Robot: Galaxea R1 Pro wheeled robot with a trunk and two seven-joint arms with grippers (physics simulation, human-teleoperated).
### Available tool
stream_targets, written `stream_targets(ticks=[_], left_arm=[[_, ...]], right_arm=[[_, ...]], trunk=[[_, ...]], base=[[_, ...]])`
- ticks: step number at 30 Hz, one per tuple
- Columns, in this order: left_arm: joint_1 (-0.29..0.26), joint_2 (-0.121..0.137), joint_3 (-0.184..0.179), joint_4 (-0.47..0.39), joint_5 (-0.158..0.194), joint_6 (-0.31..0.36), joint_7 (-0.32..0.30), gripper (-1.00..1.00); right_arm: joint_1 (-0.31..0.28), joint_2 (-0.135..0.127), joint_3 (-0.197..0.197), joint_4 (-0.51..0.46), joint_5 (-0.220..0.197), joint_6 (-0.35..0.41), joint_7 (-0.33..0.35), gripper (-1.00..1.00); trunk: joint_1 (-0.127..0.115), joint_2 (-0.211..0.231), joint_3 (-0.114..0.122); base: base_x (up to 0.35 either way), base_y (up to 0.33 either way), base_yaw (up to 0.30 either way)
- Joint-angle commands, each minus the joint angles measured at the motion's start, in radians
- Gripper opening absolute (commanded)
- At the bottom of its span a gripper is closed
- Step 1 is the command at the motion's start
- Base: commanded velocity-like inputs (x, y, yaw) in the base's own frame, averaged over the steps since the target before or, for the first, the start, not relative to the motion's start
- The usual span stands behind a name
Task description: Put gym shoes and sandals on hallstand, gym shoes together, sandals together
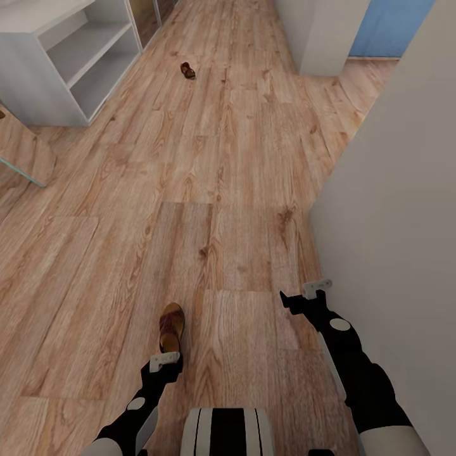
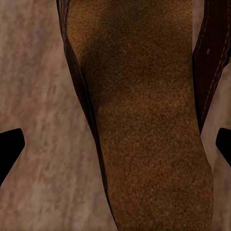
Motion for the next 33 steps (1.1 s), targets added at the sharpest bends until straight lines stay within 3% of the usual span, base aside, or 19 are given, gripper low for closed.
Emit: stream_targets(ticks=[1, 33], left_arm=[[0.000, -0.001, 0.006, 0.001, -0.007, -0.003, 0.000, 1.00], [0.001, -0.001, 0.002, 0.000, -0.007, -0.004, 0.000, 1.00]], right_arm=[[0.000, -0.001, 0.001, -0.002, 0.011, 0.005, 0.006, 1.00], [0.000, -0.001, 0.001, -0.002, 0.011, 0.005, 0.006, 1.00]], trunk=[[0.000, 0.000, -0.001], [0.001, -0.001, -0.012]], base=[[0.004, 0.000, 0.000], [0.000, 0.000, 0.000]])
